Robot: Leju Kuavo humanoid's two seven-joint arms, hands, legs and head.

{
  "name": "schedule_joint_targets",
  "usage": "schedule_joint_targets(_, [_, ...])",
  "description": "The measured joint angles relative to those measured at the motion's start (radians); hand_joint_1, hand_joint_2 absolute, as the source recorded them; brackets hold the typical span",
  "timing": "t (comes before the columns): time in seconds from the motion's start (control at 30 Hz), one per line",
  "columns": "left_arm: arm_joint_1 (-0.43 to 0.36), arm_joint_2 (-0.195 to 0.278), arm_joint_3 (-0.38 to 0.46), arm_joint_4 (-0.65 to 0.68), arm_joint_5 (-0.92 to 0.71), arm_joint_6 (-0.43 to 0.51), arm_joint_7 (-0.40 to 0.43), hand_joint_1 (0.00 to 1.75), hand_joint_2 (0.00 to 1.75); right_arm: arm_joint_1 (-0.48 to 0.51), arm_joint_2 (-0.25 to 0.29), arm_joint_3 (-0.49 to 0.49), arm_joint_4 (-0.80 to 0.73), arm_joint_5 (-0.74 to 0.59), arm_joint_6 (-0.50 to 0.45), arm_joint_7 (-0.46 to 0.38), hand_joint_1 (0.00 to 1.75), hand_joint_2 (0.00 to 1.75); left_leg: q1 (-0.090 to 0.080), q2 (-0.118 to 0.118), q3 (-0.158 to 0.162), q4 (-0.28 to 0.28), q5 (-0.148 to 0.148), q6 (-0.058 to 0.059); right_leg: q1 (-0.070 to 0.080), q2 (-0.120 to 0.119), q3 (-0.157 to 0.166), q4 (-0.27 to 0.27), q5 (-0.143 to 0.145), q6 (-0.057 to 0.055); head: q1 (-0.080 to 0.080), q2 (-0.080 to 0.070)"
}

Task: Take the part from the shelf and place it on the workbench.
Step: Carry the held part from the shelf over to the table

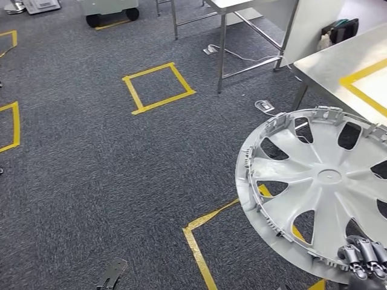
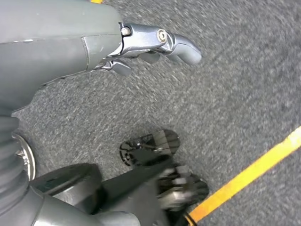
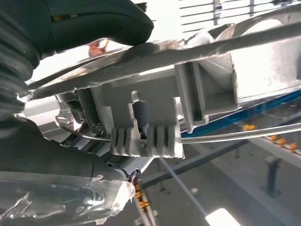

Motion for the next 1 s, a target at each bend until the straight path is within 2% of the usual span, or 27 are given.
schedule_joint_targets(0.03, [0.003,0.000,0.000,0.000,0.000,0.000,0.000,0.00,1.75,-0.001,0.001,-0.001,0.000,0.000,0.000,0.000,1.75,1.75,0.000,-0.005,-0.044,0.063,-0.013,-0.001,0.000,0.014,0.005,0.000,-0.005,-0.002,-0.001,0.000])
schedule_joint_targets(0.07, [0.006,0.000,0.000,0.000,0.000,0.000,0.000,0.00,1.75,0.000,0.003,-0.002,0.000,0.000,0.000,0.000,1.75,1.75,0.000,-0.007,-0.073,0.093,-0.004,-0.001,0.000,0.030,0.011,0.000,-0.010,-0.002,-0.001,0.000])
schedule_joint_targets(0.1, [0.007,0.000,0.000,0.000,0.000,0.000,0.000,0.00,1.75,0.000,0.004,-0.003,0.000,0.000,0.000,-0.001,1.75,1.75,0.000,-0.009,-0.084,0.086,0.027,0.000,0.000,0.046,0.020,0.000,-0.016,0.000,-0.001,0.000])
schedule_joint_targets(0.13, [0.008,0.000,0.000,0.000,0.000,0.000,0.000,0.00,1.75,0.001,0.005,-0.004,0.000,0.000,0.000,-0.002,1.75,1.75,0.001,-0.015,-0.075,0.040,0.075,0.001,-0.001,0.062,0.031,0.000,-0.023,0.002,-0.001,0.000])
schedule_joint_targets(0.17, [0.007,0.000,0.000,0.000,0.000,-0.002,0.000,0.00,1.75,0.001,0.006,-0.006,0.000,0.000,0.000,-0.003,1.75,1.75,0.003,-0.032,-0.056,-0.028,0.129,0.002,-0.002,0.077,0.042,0.000,-0.030,0.006,-0.001,0.000])
schedule_joint_targets(0.2, [0.007,0.000,0.000,0.000,0.000,-0.004,0.000,0.00,1.75,0.001,0.007,-0.007,0.000,0.000,0.000,-0.006,1.75,1.75,0.006,-0.055,-0.033,-0.092,0.167,0.003,-0.002,0.091,0.050,0.002,-0.039,0.011,-0.001,0.000])
schedule_joint_targets(0.23, [0.007,0.000,0.000,0.000,0.000,-0.006,0.000,0.00,1.75,0.000,0.008,-0.008,0.000,0.000,0.000,-0.008,1.75,1.75,0.008,-0.075,-0.012,-0.143,0.184,0.005,-0.003,0.104,0.055,0.004,-0.045,0.017,-0.001,0.000])
schedule_joint_targets(0.27, [0.006,0.000,0.000,0.000,0.000,-0.008,0.000,0.00,1.75,0.000,0.010,-0.009,0.000,0.000,0.000,-0.010,1.75,1.75,0.008,-0.089,0.000,-0.171,0.185,0.008,-0.005,0.116,0.053,0.003,-0.049,0.024,-0.001,0.000])
schedule_joint_targets(0.3, [0.004,0.000,0.000,0.000,-0.001,-0.009,-0.001,0.00,1.75,0.001,0.012,-0.010,-0.001,0.000,0.000,-0.012,1.75,1.75,0.006,-0.091,0.006,-0.181,0.174,0.014,-0.007,0.126,0.050,0.000,-0.051,0.031,-0.002,0.000])
schedule_joint_targets(0.33, [0.002,0.000,-0.001,0.000,-0.001,-0.008,-0.001,0.00,1.75,0.002,0.014,-0.011,-0.001,0.000,0.000,-0.013,1.75,1.75,0.005,-0.082,0.011,-0.187,0.167,0.020,-0.011,0.134,0.046,-0.004,-0.052,0.038,-0.002,0.000])
schedule_joint_targets(0.37, [0.000,-0.001,-0.001,0.000,-0.002,-0.008,-0.001,0.00,1.75,0.004,0.016,-0.012,-0.001,0.000,0.000,-0.014,1.75,1.75,0.005,-0.073,0.014,-0.191,0.165,0.027,-0.012,0.122,0.043,-0.004,-0.055,0.045,-0.001,0.000])
schedule_joint_targets(0.43, [0.000,-0.001,-0.002,0.000,-0.003,-0.005,-0.001,0.00,1.75,0.005,0.018,-0.013,-0.001,0.000,0.000,-0.014,1.75,1.75,0.005,-0.050,0.026,-0.200,0.159,0.042,-0.007,0.060,0.017,0.050,-0.085,0.053,0.000,0.000])
schedule_joint_targets(0.47, [0.001,-0.001,-0.002,0.000,-0.003,-0.003,-0.001,0.00,1.75,0.003,0.018,-0.014,0.000,0.000,0.000,-0.014,1.75,1.75,0.002,-0.037,0.032,-0.201,0.154,0.048,-0.005,0.022,-0.015,0.109,-0.112,0.054,0.001,0.000])
schedule_joint_targets(0.5, [0.002,-0.001,-0.002,0.000,-0.004,-0.002,0.000,0.00,1.75,0.001,0.019,-0.014,0.000,0.000,0.000,-0.014,1.75,1.75,-0.001,-0.022,0.038,-0.202,0.148,0.053,-0.003,0.002,-0.056,0.180,-0.141,0.055,0.001,0.000])
schedule_joint_targets(0.53, [0.004,-0.001,-0.002,0.000,-0.004,-0.001,0.000,0.00,1.75,-0.001,0.019,-0.014,0.000,0.000,0.000,-0.014,1.75,1.75,-0.003,-0.009,0.045,-0.201,0.142,0.055,-0.003,-0.006,-0.096,0.243,-0.160,0.056,0.001,0.000])
schedule_joint_targets(0.57, [0.005,-0.001,-0.002,0.000,-0.004,0.000,0.000,0.00,1.75,-0.001,0.019,-0.014,0.000,0.000,0.000,-0.014,1.75,1.75,-0.005,0.005,0.052,-0.201,0.135,0.057,-0.002,-0.008,-0.123,0.282,-0.162,0.056,0.001,0.000])
schedule_joint_targets(0.6, [0.005,-0.001,-0.003,0.000,-0.004,0.001,0.000,0.00,1.75,0.000,0.020,-0.015,0.000,0.000,0.000,-0.015,1.75,1.75,-0.007,0.017,0.061,-0.201,0.128,0.057,-0.002,-0.010,-0.132,0.281,-0.141,0.055,0.001,0.000])
schedule_joint_targets(0.63, [0.004,-0.002,-0.003,0.000,-0.005,0.001,0.000,0.00,1.75,0.001,0.020,-0.016,0.000,0.000,0.000,-0.016,1.75,1.75,-0.007,0.029,0.072,-0.201,0.119,0.056,-0.001,-0.015,-0.119,0.239,-0.102,0.052,0.001,0.000])
schedule_joint_targets(0.67, [0.003,-0.002,-0.003,0.000,-0.005,0.001,0.000,0.00,1.75,0.001,0.020,-0.016,0.000,0.000,0.000,-0.017,1.75,1.75,-0.008,0.040,0.085,-0.201,0.110,0.055,0.001,-0.029,-0.092,0.171,-0.054,0.048,0.001,0.000])
schedule_joint_targets(0.7, [0.003,-0.003,-0.003,0.000,-0.005,0.001,0.000,0.00,1.75,0.000,0.020,-0.017,0.000,0.000,0.000,-0.019,1.75,1.75,-0.011,0.050,0.096,-0.201,0.101,0.051,0.007,-0.051,-0.062,0.105,-0.019,0.043,0.001,0.000])
schedule_joint_targets(0.73, [0.002,-0.003,-0.003,0.000,-0.005,0.001,0.001,0.00,1.75,-0.001,0.021,-0.017,0.000,0.000,0.000,-0.021,1.75,1.75,-0.013,0.059,0.104,-0.200,0.094,0.047,0.011,-0.069,-0.038,0.055,0.005,0.036,0.001,0.000])
schedule_joint_targets(0.8, [0.001,-0.003,-0.004,0.000,-0.005,0.001,0.003,0.00,1.75,-0.004,0.024,-0.018,-0.002,0.000,0.000,-0.023,1.75,1.75,-0.019,0.069,0.110,-0.198,0.086,0.041,0.018,-0.087,-0.021,0.024,0.009,0.028,-0.001,0.000])
schedule_joint_targets(1.0, [0.000,-0.003,-0.004,0.000,-0.005,0.001,0.005,0.00,1.75,-0.004,0.026,-0.019,-0.003,0.000,0.000,-0.024,1.75,1.75,-0.019,0.078,0.112,-0.199,0.085,0.039,0.018,-0.076,-0.024,0.023,0.010,0.024,-0.003,0.000])
